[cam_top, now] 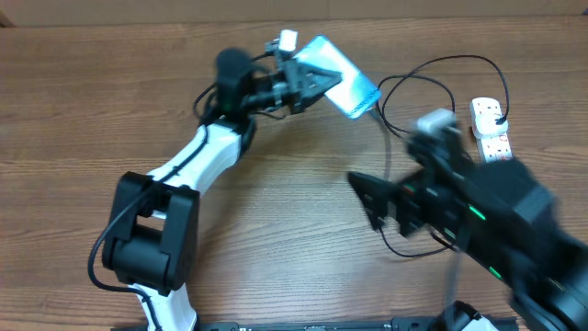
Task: Plug charger to phone and switch on socket
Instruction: 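Lower the phone with attached cable flat onto the table with both grippers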
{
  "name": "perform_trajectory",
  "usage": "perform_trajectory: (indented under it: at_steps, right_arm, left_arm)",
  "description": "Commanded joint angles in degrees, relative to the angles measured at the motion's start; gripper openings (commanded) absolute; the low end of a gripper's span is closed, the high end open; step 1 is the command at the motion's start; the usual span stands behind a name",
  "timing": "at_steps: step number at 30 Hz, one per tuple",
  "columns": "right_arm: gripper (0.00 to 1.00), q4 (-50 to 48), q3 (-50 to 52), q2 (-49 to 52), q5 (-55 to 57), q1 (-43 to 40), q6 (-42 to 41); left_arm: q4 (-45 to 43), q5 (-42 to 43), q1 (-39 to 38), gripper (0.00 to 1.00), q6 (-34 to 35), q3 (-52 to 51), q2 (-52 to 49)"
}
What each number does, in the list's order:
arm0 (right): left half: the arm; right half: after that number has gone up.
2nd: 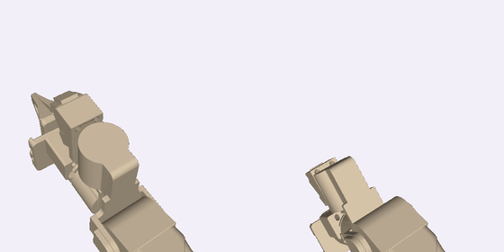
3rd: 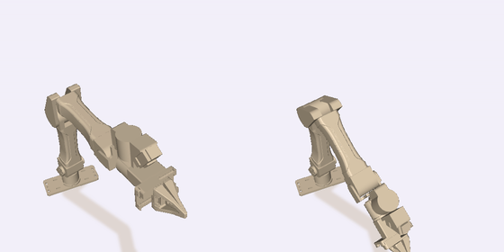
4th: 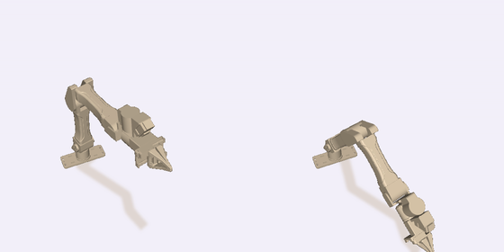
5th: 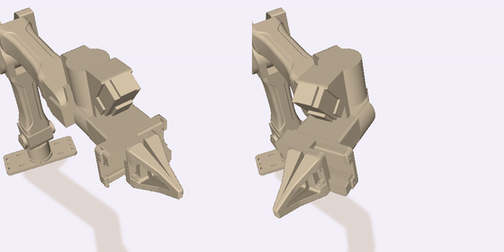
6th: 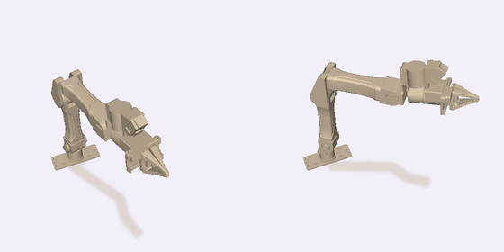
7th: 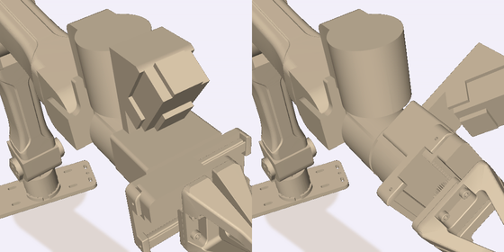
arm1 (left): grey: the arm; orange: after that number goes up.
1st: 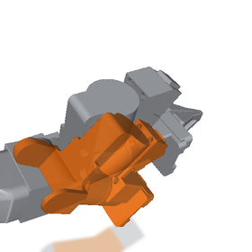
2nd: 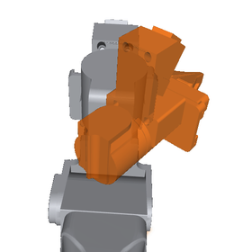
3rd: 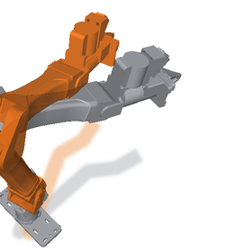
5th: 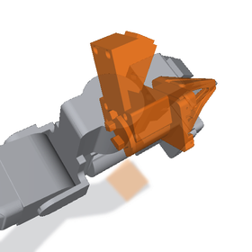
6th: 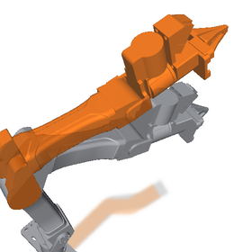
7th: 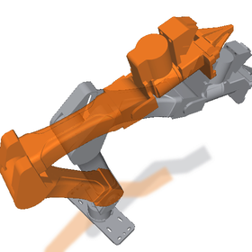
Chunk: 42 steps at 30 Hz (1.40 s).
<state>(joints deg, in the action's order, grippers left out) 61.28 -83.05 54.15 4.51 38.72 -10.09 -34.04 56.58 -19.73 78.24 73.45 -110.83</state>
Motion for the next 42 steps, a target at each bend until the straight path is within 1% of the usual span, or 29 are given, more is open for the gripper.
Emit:
perform_trajectory:
  at_steps: [1, 2, 4, 6, 8, 10, 12, 13, 15, 18, 20, 22, 24, 27, 29, 30, 31, 34, 36, 39, 41, 42]
  right_arm:
    - [1.00, 1.57, -0.50, -6.23, 8.22, -0.15, -0.61]
    - [1.00, 1.62, -0.50, -7.61, 9.42, -0.15, -0.61]
    - [1.00, 1.33, -0.50, -8.68, 11.17, -0.17, -0.59]
    - [1.00, 0.55, -0.46, -8.66, 12.22, -0.15, -0.61]
    - [1.00, -1.29, 0.24, -8.13, 12.39, -0.15, -0.59]
    - [1.00, -4.20, 1.46, -7.28, 12.39, -0.15, -0.61]
    - [1.00, -7.21, 2.45, -5.97, 12.37, -0.15, -0.70]
    - [1.00, -8.79, 2.78, -4.98, 12.39, -0.15, -1.40]
    - [1.00, -11.37, 3.13, -2.58, 12.13, -0.15, -3.52]
    - [1.00, -12.96, 3.13, 2.14, 9.16, -0.15, -5.07]
    - [1.00, -12.37, 3.13, 4.90, 6.99, -0.15, -5.14]
    - [1.00, -11.26, 3.13, 7.76, 5.16, -0.15, -5.18]
    - [1.00, -10.60, 3.13, 10.27, 3.67, -0.15, -6.71]
    - [1.00, -11.47, 3.13, 13.29, 2.89, -0.17, -14.97]
    - [1.00, -13.44, 3.13, 14.45, 2.91, -0.22, -17.57]
    - [1.00, -16.11, 3.13, 14.82, 2.91, -0.35, -19.06]
    - [1.00, -17.99, 3.13, 14.82, 2.93, -0.68, -21.05]
    - [1.00, -20.98, 3.13, 14.82, 2.93, -1.70, -25.77]
    - [1.00, -21.22, 3.13, 14.99, 2.91, -2.49, -28.13]
    - [1.00, -20.35, 3.13, 15.08, 2.91, -2.58, -28.06]
    - [1.00, -19.10, 3.13, 15.08, 2.91, -2.58, -28.06]
    - [1.00, -18.18, 3.13, 15.08, 2.91, -2.58, -28.06]
  left_arm:
    - [28.74, -11.50, -5.18, 0.04, -25.20, 15.96, 0.02]
    - [37.18, -11.54, -6.03, 0.04, -31.61, 19.65, -0.55]
    - [51.45, -10.84, -6.69, 0.04, -41.03, 24.24, -1.44]
    - [64.59, -11.15, -6.64, 0.04, -50.03, 26.05, -2.05]
    - [78.31, -14.27, -5.77, 0.04, -59.06, 25.99, -2.71]
    - [89.66, -17.20, -4.44, 0.04, -67.19, 25.88, -4.13]
    - [95.76, -17.42, -3.02, 0.05, -72.94, 25.64, -6.01]
    - [97.20, -16.92, -2.29, 0.04, -75.91, 25.46, -7.15]
    - [97.29, -15.58, -1.09, 0.04, -81.07, 25.20, -9.51]
    - [94.77, -11.15, 0.46, 0.04, -83.08, 25.20, -13.81]
    - [94.25, -7.30, 1.18, 0.04, -86.49, 25.20, -16.37]
    - [94.20, -5.88, 1.66, 0.04, -89.07, 25.20, -18.64]
    - [94.23, -5.95, 1.86, 0.04, -89.94, 25.20, -20.74]
    - [94.73, -5.90, 2.10, 0.05, -89.81, 25.20, -23.58]
    - [95.14, -5.95, 2.14, 0.06, -89.83, 25.20, -24.57]
    - [95.32, -6.05, 2.12, 0.10, -89.83, 25.18, -24.94]
    - [95.30, -6.43, 2.12, 0.18, -89.81, 25.18, -24.96]
    - [95.27, -8.46, 2.12, 0.30, -89.81, 25.18, -24.96]
    - [95.32, -10.93, 2.12, 0.30, -89.77, 25.18, -24.96]
    - [95.30, -13.79, 2.08, 0.31, -87.95, 25.18, -24.96]
    - [95.30, -14.29, 2.08, 0.35, -87.84, 25.18, -24.96]
    - [95.30, -14.62, 2.08, 0.39, -87.80, 25.18, -24.96]
